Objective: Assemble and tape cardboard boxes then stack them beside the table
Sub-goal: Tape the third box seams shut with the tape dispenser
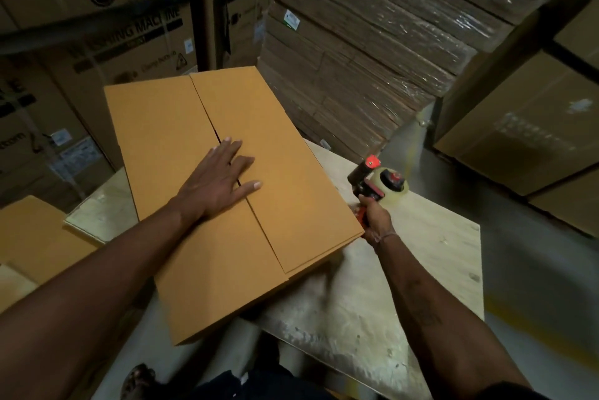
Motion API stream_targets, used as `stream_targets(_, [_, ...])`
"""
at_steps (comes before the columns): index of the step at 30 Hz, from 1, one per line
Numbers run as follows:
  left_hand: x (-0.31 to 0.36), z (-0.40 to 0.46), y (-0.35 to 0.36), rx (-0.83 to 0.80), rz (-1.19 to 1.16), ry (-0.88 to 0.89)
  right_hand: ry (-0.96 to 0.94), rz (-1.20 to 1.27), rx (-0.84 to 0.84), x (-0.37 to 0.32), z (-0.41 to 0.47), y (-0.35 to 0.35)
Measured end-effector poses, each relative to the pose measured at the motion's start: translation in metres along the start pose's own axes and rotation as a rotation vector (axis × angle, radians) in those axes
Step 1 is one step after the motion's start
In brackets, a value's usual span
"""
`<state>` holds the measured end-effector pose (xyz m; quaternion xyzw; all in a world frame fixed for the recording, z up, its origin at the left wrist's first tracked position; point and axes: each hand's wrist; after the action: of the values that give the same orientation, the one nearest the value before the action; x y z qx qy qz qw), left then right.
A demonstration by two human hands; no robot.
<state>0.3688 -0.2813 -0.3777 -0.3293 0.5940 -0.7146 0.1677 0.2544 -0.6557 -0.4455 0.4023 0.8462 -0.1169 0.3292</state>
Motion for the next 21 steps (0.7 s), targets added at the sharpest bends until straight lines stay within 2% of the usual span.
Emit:
stream_targets(5, [0.021,0.003,0.005,0.048,-0.017,-0.030,-0.132,-0.158,-0.194,-0.074,-0.046,0.056])
stream_targets(9, [0.028,0.009,0.015,0.046,0.017,-0.021,-0.190,-0.197,-0.394,-0.094,-0.075,0.114])
stream_targets(12, [0.011,0.025,0.006,0.047,0.100,0.096,-0.275,-0.310,-0.399,-0.089,-0.082,0.167])
stream_targets(14, [-0.009,0.037,-0.006,0.062,0.074,0.186,-0.318,-0.375,-0.393,-0.078,-0.085,0.206])
stream_targets(15, [-0.021,0.043,-0.012,0.089,-0.016,0.225,-0.340,-0.394,-0.387,-0.072,-0.086,0.224])
stream_targets(17, [-0.049,0.054,-0.023,0.146,-0.347,0.228,-0.400,-0.411,-0.377,-0.059,-0.087,0.257])
stream_targets(19, [-0.078,0.064,-0.033,0.194,-0.676,0.117,-0.442,-0.418,-0.379,-0.046,-0.085,0.282])
stream_targets(21, [-0.104,0.079,-0.042,0.300,-0.885,-0.061,-0.470,-0.432,-0.368,-0.039,-0.082,0.301])
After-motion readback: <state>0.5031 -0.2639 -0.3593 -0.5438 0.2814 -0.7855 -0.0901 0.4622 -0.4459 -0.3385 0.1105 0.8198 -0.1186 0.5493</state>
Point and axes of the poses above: each hand's wrist, its own z-axis towards the middle knuckle, its own y-axis out of the palm, x = y × z, and after that the axes turned 10 degrees about y, right-handed
